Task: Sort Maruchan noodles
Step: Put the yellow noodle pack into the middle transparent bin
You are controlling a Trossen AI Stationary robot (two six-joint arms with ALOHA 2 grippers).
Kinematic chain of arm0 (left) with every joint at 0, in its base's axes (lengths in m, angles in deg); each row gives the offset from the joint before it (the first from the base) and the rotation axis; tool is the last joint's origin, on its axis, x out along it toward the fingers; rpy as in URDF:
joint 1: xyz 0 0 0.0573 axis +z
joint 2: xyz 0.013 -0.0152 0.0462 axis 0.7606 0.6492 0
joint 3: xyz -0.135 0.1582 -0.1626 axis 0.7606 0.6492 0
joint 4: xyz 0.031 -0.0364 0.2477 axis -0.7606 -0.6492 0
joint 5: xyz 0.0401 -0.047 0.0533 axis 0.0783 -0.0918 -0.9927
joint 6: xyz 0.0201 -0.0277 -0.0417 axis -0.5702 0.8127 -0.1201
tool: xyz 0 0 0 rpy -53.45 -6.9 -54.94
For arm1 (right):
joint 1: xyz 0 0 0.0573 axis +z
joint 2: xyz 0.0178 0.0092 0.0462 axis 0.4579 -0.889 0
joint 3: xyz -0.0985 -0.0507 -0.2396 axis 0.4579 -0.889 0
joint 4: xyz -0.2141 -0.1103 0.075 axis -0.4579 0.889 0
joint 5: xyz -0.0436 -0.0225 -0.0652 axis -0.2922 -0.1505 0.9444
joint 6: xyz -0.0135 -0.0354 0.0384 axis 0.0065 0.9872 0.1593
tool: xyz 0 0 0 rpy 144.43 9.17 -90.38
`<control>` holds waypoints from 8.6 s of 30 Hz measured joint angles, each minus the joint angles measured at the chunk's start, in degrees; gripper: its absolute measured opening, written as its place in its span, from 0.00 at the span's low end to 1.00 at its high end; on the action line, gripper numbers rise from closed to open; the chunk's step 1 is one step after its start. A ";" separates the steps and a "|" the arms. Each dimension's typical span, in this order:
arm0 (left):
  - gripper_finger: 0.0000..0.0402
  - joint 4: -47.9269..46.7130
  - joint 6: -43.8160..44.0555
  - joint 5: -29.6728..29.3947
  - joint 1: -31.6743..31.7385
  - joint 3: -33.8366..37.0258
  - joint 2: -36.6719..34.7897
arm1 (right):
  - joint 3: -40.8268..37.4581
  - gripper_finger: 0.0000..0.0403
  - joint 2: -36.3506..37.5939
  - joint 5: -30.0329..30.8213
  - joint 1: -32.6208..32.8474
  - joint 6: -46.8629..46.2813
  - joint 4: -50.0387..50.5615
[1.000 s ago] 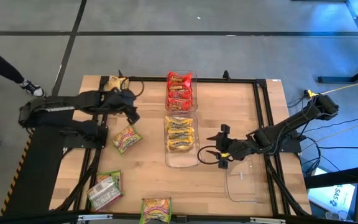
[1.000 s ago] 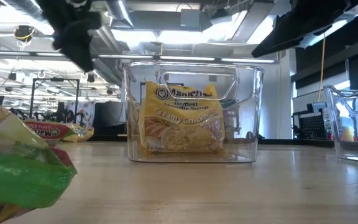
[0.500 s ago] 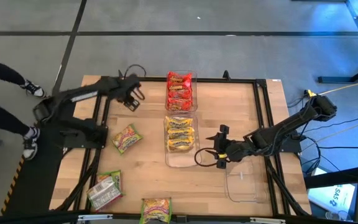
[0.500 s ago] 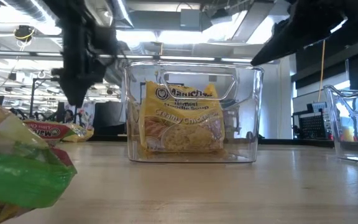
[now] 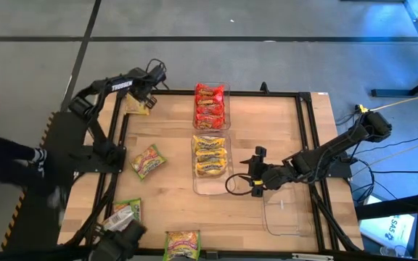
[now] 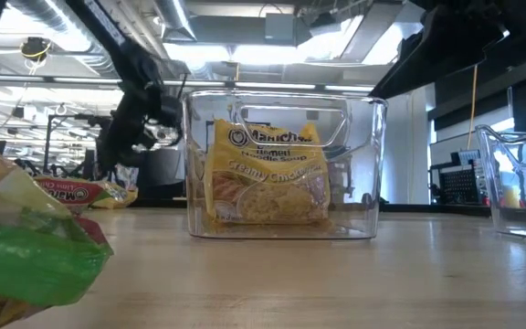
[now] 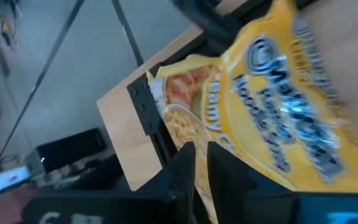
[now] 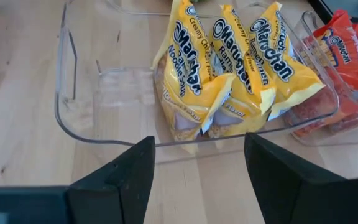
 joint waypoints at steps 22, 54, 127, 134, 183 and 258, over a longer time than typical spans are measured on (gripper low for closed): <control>0.08 -3.13 -2.34 18.74 -17.47 -0.22 5.69 | 0.00 0.55 0.00 0.61 0.04 0.02 -0.04; 0.08 -6.19 29.11 43.40 -59.78 -4.28 5.66 | 0.00 0.55 0.00 -0.28 0.04 -0.15 -0.04; 0.08 38.97 58.80 23.73 -99.21 3.00 4.65 | 21.98 0.55 -33.34 -14.08 12.36 -17.70 -8.68; 0.08 50.07 52.40 25.58 -96.21 2.99 9.08 | 21.92 0.55 -33.42 -13.85 12.03 -22.92 -8.64; 0.08 55.99 39.24 16.56 -97.31 2.89 15.24 | 21.25 0.78 -43.06 -6.06 9.35 -42.01 -30.12; 0.08 49.05 37.97 11.95 -100.65 2.95 5.38 | 21.50 0.26 -45.64 -5.01 7.57 -33.39 -38.70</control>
